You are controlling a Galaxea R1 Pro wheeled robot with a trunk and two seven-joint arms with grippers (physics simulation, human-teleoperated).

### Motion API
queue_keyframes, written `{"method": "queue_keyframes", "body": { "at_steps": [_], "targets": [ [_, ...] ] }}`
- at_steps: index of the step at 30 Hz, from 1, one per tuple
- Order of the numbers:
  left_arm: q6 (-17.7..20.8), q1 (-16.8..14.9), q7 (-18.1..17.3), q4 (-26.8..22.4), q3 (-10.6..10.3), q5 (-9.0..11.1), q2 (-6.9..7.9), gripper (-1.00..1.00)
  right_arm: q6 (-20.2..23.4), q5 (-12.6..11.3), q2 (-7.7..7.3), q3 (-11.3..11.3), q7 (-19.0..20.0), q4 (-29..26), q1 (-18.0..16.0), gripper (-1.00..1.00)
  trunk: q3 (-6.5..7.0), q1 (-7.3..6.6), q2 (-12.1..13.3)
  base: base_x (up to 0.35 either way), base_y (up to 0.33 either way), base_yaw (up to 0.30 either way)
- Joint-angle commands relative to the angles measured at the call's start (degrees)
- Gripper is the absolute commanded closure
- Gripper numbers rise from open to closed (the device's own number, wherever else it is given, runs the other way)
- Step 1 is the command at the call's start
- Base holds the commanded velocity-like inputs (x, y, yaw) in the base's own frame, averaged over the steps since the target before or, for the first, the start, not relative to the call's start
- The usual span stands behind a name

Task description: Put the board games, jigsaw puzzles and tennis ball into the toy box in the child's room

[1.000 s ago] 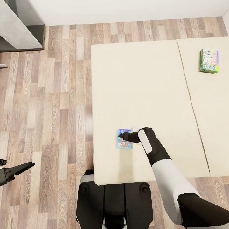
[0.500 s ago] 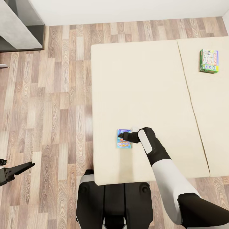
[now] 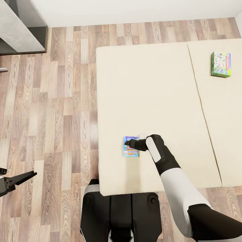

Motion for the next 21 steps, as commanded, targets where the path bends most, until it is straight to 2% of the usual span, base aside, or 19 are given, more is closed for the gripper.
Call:
{"method": "queue_keyframes", "body": {
  "at_steps": [1, 3, 9, 21],
  "targets": [
    [0.6, 0.0, -0.3, 0.0, 0.0, -0.1, 0.01, -1.0, 0.2, -0.6, 0.0, 0.1, -0.6, -0.1, 0.0, -1.0, -0.06, 0.04, -0.1, 0.0, 0.0, 0.0],
    [0.6, 0.0, -0.3, 0.0, 0.0, -0.1, 0.01, -1.0, 0.1, -0.8, 0.0, 0.1, -0.5, -0.1, 0.0, -1.0, -0.06, 0.04, -0.1, 0.0, 0.0, 0.0],
    [0.6, 0.0, -0.3, 0.0, 0.0, -0.1, 0.01, -1.0, 0.1, -3.3, 0.0, 0.3, 1.6, -0.2, -0.1, -1.0, -0.06, 0.04, -0.1, 0.0, 0.0, 0.0],
    [0.6, 0.0, -0.3, 0.0, 0.0, -0.1, 0.01, -1.0, 0.1, -4.1, 0.0, 0.7, 2.4, -0.4, -0.1, -1.0, -0.06, 0.04, -0.1, 0.0, 0.0, 0.0]
  ]
}}
